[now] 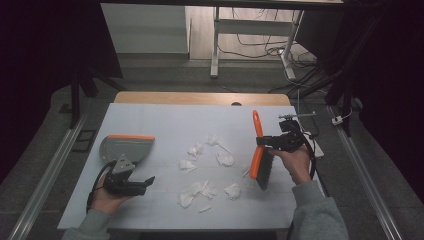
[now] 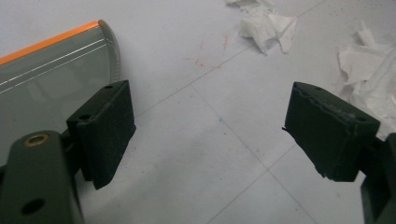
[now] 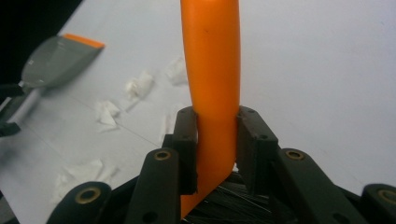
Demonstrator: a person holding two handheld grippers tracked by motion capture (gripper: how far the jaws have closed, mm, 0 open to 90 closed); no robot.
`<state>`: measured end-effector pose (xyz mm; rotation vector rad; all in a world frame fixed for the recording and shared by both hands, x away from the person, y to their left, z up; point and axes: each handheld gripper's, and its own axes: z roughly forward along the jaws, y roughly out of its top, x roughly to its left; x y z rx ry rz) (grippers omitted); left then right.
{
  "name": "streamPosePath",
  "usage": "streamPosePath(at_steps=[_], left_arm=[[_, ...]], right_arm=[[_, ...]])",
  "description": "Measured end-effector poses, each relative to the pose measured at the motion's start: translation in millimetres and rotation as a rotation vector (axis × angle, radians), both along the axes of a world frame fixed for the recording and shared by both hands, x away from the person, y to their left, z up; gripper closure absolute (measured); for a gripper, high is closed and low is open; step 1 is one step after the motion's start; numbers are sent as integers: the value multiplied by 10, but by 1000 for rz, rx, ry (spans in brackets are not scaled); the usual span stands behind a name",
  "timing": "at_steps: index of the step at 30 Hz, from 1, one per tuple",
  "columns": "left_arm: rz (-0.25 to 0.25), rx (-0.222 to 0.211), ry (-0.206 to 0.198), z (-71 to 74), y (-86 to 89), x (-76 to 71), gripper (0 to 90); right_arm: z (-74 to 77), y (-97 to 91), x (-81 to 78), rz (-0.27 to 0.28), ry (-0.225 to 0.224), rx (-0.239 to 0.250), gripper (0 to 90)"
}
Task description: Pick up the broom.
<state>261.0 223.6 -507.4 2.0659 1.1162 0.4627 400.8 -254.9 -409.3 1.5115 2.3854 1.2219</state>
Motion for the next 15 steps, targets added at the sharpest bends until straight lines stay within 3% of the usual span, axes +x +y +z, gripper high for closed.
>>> streamPosePath(at_steps=[9, 15], left_arm=[[-7, 9, -2, 9, -79, 20, 166], [-5, 8, -2, 12, -96, 14, 166]], right_arm=[[49, 152, -155, 0, -97, 147, 710], [-26, 234, -187, 4, -113, 181, 710]])
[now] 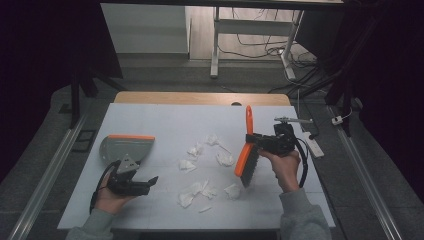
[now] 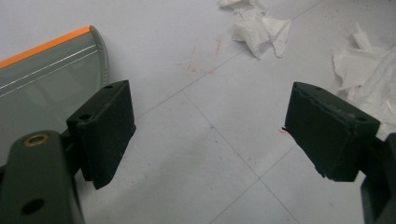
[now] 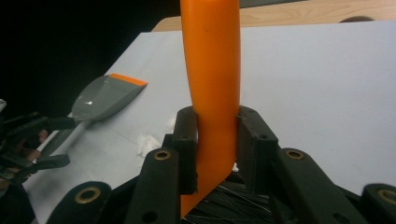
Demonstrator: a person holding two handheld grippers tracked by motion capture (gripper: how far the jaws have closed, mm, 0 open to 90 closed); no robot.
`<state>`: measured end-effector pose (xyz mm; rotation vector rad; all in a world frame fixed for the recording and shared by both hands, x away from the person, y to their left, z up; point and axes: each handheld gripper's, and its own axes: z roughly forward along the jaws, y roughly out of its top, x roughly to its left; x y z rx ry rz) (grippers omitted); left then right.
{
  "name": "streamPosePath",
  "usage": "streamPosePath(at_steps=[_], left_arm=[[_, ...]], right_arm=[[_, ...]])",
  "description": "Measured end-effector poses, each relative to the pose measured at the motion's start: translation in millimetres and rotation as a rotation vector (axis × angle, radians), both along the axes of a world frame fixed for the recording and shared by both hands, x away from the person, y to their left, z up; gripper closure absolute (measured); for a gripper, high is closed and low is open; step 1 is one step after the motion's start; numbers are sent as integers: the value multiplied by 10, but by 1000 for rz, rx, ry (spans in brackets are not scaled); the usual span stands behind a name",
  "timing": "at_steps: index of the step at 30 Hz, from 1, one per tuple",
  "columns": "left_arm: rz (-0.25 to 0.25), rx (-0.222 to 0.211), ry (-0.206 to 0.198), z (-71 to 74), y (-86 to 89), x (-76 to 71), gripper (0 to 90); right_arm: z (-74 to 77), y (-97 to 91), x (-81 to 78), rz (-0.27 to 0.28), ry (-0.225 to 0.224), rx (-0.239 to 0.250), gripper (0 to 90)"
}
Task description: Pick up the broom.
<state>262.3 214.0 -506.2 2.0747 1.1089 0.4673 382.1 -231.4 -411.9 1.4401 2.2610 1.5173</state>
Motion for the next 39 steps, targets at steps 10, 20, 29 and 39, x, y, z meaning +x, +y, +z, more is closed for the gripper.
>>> streamPosePath(at_steps=[10, 20, 29, 39], left_arm=[[-34, -23, -23, 112, -118, -41, 167], [-151, -85, -78, 348, -564, -63, 171], [-257, -124, -92, 424, -1066, 6, 176], [-237, -167, -101, 224, -1490, 108, 199]], right_arm=[[-177, 161, -91, -1, -41, 99, 710], [-295, 462, -173, 21, -74, 96, 709], [-279, 516, -256, -23, -127, 159, 710], [-350, 647, -301, -48, -142, 204, 709]])
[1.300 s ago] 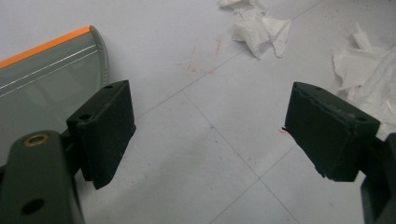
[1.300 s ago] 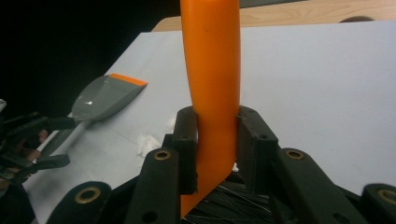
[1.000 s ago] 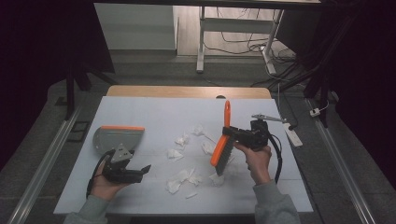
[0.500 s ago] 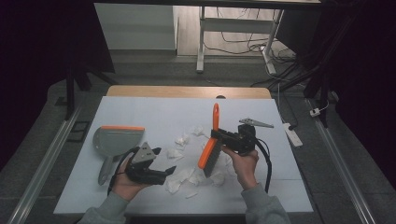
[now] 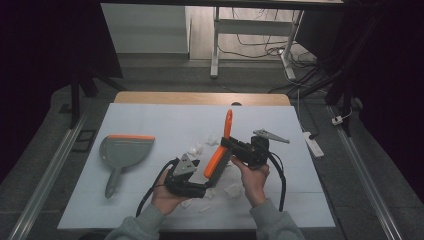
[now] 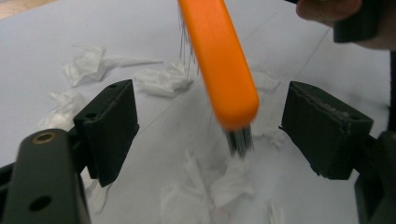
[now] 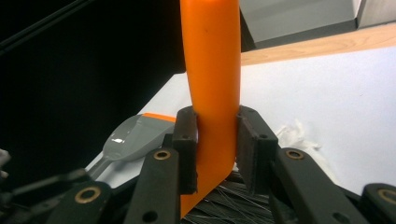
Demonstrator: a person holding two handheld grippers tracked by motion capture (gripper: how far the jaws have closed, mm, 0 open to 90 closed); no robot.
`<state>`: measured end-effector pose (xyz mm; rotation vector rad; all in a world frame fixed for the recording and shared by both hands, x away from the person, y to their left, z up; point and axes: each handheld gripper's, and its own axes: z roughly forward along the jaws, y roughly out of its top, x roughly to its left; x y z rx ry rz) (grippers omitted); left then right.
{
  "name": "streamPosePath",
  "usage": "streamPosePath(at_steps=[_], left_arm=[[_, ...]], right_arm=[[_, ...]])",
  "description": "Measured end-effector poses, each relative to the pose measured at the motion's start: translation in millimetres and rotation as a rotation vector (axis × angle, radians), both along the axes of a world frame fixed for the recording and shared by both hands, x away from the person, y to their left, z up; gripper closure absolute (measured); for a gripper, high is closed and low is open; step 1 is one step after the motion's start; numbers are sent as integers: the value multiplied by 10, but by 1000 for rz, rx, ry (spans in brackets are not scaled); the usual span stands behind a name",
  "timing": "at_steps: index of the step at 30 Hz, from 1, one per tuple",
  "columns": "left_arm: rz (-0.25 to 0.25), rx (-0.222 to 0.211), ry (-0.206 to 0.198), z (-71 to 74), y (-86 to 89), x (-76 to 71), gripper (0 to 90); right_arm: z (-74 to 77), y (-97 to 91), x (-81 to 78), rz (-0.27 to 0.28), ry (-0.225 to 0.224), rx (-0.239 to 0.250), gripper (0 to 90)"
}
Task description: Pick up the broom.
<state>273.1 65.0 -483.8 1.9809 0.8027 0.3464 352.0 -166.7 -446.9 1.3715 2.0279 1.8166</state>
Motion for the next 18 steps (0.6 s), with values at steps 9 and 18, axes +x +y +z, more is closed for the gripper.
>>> streamPosePath(at_steps=[9, 18], left_arm=[[33, -14, -39, -166, -157, 43, 582], [22, -38, 4, -168, -46, 127, 759]], right_arm=[[-33, 58, -61, -1, 10, 47, 709], [-35, 65, -110, -6, 1, 51, 707]])
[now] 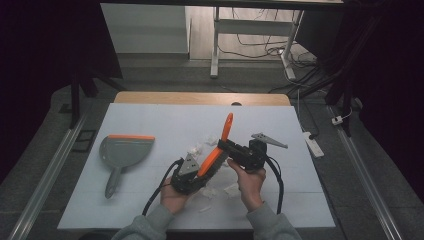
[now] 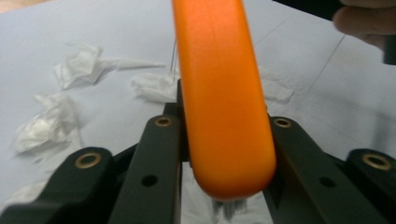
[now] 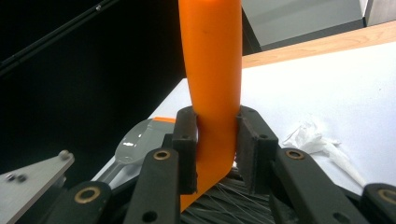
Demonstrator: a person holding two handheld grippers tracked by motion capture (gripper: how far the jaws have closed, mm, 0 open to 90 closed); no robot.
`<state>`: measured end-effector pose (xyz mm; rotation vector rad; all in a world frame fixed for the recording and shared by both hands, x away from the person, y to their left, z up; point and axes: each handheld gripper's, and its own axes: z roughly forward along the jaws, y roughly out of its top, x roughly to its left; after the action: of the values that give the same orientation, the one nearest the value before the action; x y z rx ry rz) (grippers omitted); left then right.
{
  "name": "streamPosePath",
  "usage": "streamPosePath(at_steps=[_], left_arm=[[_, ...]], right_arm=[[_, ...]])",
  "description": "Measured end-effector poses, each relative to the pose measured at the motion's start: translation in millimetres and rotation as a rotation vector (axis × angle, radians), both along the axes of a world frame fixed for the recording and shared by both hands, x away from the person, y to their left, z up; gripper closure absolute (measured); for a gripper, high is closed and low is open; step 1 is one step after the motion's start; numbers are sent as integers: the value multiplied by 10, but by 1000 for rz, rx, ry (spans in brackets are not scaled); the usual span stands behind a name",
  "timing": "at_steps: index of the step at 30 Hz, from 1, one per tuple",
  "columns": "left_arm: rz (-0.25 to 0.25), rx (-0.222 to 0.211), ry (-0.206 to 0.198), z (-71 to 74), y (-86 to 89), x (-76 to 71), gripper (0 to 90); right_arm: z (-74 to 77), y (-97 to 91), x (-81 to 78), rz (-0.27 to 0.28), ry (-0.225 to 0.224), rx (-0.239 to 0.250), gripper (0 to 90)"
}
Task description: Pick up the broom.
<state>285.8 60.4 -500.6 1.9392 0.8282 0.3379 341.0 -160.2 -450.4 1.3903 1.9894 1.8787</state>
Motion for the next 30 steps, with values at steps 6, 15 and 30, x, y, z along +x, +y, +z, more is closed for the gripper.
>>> streamPosePath(at_steps=[6, 15, 30], left_arm=[[-6, 46, -11, 46, 140, 21, 784], [-51, 155, -14, 197, 436, 17, 789], [-185, 315, 97, 330, 600, 53, 789]], right_arm=[[32, 45, -3, 41, -7, -12, 685], [268, 47, -72, 125, -146, -223, 473], [475, 173, -363, 479, -318, -714, 387]])
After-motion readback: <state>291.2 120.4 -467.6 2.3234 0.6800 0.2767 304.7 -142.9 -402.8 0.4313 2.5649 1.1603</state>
